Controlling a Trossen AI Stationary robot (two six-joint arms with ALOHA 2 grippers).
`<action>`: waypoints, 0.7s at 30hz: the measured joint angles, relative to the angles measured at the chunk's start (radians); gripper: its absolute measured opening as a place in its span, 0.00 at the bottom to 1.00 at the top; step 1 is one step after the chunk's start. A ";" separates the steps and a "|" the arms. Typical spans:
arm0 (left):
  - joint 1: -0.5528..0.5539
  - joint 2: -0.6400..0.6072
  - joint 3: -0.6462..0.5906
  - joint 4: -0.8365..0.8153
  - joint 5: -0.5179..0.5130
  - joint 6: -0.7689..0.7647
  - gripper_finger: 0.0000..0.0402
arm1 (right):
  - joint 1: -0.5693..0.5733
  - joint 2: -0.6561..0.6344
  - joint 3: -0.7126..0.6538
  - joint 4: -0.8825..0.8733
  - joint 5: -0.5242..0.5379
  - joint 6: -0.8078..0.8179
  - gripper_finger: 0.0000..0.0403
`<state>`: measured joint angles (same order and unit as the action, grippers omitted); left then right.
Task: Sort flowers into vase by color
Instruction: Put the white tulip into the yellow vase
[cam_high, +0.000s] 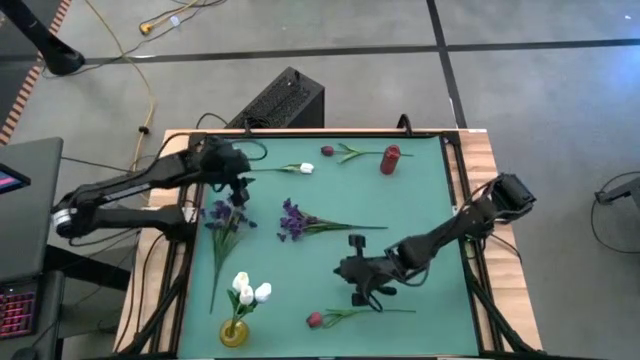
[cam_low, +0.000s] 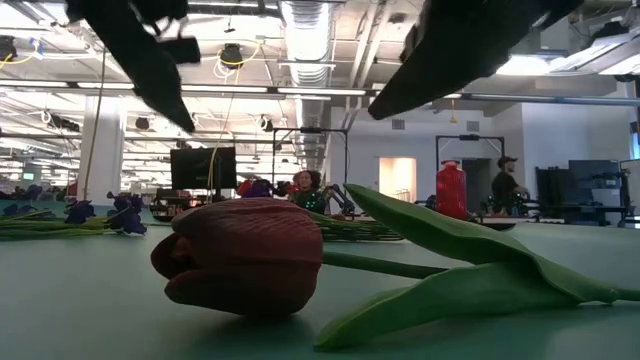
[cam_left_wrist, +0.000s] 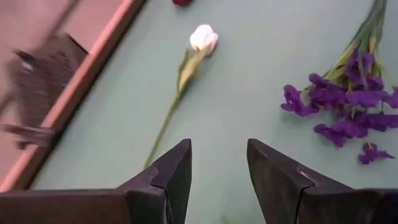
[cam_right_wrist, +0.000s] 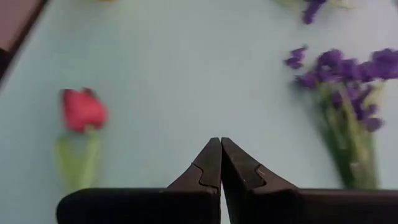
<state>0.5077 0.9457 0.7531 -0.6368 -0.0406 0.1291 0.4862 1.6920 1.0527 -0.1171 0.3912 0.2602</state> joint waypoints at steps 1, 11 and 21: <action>0.027 0.030 -0.007 0.021 0.033 0.007 0.36 | 0.014 0.000 0.000 0.006 0.000 0.010 0.08; 0.088 0.331 -0.012 0.253 0.018 0.305 0.36 | 0.147 0.012 0.000 0.144 0.088 0.109 0.08; 0.172 0.536 -0.012 0.288 0.047 0.452 0.36 | 0.151 0.065 0.001 0.299 0.182 0.131 0.08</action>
<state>0.6795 1.4813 0.7410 -0.3485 0.0062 0.5812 0.6374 1.7570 1.0534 0.1819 0.5728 0.3912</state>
